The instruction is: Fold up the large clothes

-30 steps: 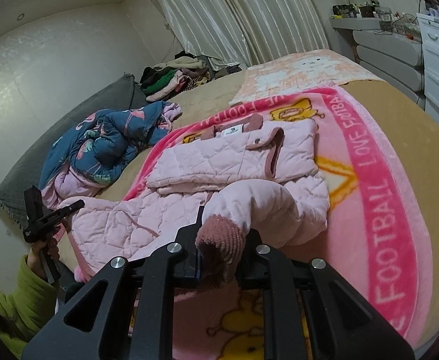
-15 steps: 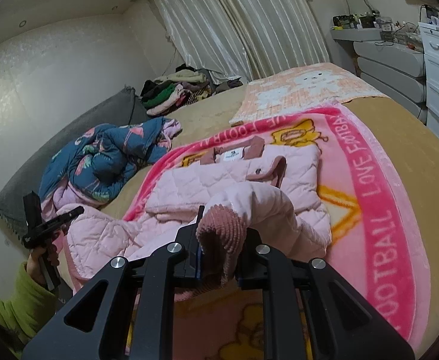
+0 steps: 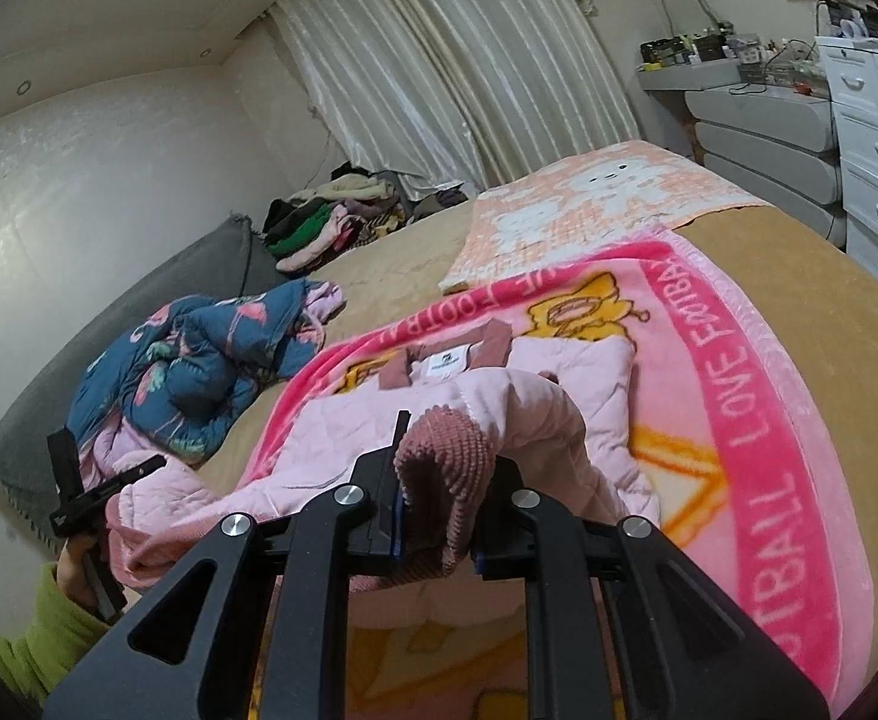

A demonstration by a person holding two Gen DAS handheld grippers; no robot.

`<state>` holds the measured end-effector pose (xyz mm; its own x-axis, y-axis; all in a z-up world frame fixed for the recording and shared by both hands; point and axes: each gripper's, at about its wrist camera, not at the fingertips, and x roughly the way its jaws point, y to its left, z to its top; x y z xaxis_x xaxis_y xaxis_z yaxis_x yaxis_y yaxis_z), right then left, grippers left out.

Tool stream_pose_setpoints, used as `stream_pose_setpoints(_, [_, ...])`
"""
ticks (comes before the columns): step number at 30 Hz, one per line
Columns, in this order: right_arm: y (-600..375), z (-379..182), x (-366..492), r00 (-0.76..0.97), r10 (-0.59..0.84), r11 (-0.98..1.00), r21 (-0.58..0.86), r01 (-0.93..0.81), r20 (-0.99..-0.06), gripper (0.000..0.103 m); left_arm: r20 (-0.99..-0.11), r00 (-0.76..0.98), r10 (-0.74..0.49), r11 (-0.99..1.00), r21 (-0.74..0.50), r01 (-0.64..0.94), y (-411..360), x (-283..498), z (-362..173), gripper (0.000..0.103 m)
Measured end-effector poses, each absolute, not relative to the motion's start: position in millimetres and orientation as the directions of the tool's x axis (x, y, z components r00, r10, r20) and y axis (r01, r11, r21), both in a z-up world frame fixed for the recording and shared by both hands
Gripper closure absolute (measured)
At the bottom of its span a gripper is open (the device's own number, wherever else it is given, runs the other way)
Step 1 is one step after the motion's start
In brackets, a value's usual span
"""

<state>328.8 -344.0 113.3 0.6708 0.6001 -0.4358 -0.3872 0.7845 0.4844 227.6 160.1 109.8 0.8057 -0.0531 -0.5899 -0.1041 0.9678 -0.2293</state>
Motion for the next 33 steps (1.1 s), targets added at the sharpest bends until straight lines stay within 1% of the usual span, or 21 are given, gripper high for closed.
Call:
stream_pose_setpoints(16, [-332.1,104.4,390.1,0.707,0.549,0.810,0.494,-0.317,-0.447,0.089,-0.595,0.803,-0.034,0.966,-0.225,-0.127,173.8,279.1,101.4,0.094])
stream_pose_setpoints(21, [-331.1,110.6,418.7,0.723,0.531,0.816,0.496,-0.297,-0.442,0.089,-0.571,0.821,-0.013,0.964,-0.224,-0.140,178.2,300.6,111.3,0.094])
stream_pose_setpoints(26, [-332.7,118.6,452.7,0.747,0.508,0.823,0.498,-0.273,-0.430,0.089,-0.551,0.834,0.038,0.965,-0.195,-0.173,183.5,328.1,123.7,0.093])
stream_pose_setpoints(29, [-330.5,113.6,473.7,0.756,0.482,0.837,0.489,-0.246,-0.444,0.089,-0.549,0.834,0.060,0.969,-0.167,-0.180,183.7,349.0,122.9,0.093])
stream_pose_setpoints(33, [-323.2,95.8,496.7,0.744,0.460,0.852,0.477,-0.216,-0.485,0.089,-0.575,0.813,0.087,0.972,-0.131,-0.196,181.3,371.5,105.7,0.093])
